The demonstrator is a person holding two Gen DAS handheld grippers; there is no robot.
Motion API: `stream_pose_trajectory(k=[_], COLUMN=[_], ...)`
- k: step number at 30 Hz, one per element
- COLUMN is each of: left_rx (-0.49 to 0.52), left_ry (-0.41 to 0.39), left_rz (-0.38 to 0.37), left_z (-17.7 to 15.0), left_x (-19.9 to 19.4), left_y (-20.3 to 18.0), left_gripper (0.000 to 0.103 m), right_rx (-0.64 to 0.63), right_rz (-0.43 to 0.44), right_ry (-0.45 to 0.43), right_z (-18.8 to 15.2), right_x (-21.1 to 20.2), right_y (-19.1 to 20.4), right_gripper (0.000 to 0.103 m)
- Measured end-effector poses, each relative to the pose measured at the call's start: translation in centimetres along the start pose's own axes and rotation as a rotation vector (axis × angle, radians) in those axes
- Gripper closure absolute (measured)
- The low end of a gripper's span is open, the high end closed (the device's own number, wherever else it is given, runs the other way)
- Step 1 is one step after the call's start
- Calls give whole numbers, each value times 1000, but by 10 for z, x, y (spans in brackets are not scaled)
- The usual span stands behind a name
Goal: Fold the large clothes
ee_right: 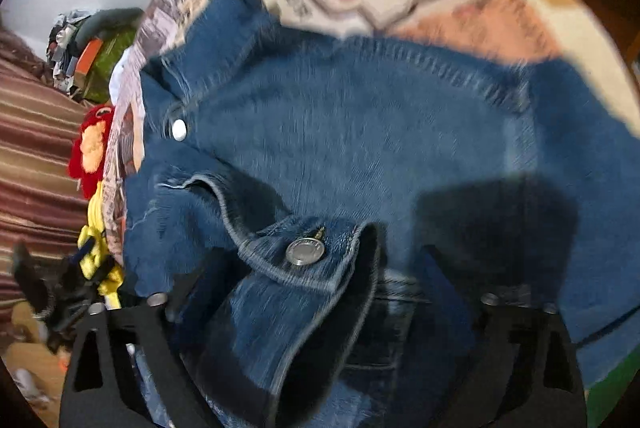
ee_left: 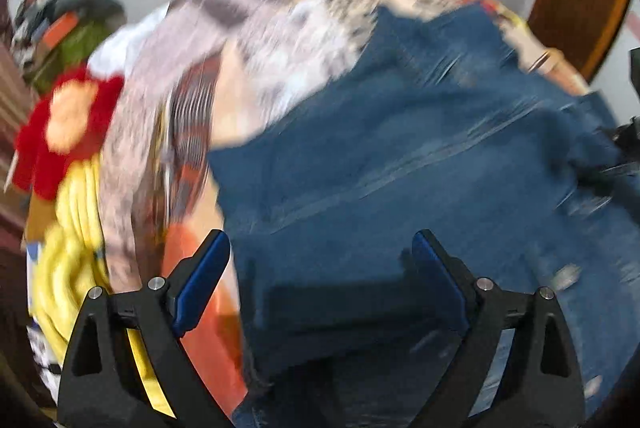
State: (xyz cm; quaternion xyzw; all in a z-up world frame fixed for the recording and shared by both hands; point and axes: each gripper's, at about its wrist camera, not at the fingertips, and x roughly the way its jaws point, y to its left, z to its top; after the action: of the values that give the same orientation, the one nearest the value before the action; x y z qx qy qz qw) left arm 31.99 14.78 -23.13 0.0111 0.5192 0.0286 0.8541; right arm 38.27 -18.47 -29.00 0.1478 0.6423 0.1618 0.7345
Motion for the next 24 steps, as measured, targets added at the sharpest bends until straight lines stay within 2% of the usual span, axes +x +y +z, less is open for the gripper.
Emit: stream_pose_trajectory(k=[2, 3, 5, 6, 9, 12, 15, 17, 21, 24], left_rx=[-35, -60, -133, -165, -228, -214, -179, -171, -159, -151], left_ry=[43, 45, 42, 48, 72, 68, 31, 6, -46, -50], left_rz=[0, -13, -63, -84, -110, -81, -46, -36, -31, -49], left_z=[-16, -24, -33, -36, -39, -37, -30, -25, -11, -4], left_x=[16, 21, 25, 28, 32, 23, 4, -7, -26, -25], left_y=[11, 16, 28, 34, 46, 48, 47, 49, 51, 47], left_gripper=[10, 10, 9, 9, 9, 9, 9, 9, 9, 9], right_rx=[-11, -36, -93, -111, -159, -198, -247, -264, -317, -326], right_rz=[-29, -47, -65, -75, -95, -102, -130, -144, -228, -263], right_ry=[9, 1, -9, -19, -56, -139, -257, -288, -363, -361], right_z=[-4, -6, -10, -11, -11, -7, -3, -1, -4, -5], right_x=[9, 11, 11, 9, -1, -24, -59, -76, -97, -98], right_y=[3, 8, 18, 23, 39, 51, 60, 59, 63, 51], right_gripper=[26, 38, 50, 60, 68, 70, 71, 71, 71, 71])
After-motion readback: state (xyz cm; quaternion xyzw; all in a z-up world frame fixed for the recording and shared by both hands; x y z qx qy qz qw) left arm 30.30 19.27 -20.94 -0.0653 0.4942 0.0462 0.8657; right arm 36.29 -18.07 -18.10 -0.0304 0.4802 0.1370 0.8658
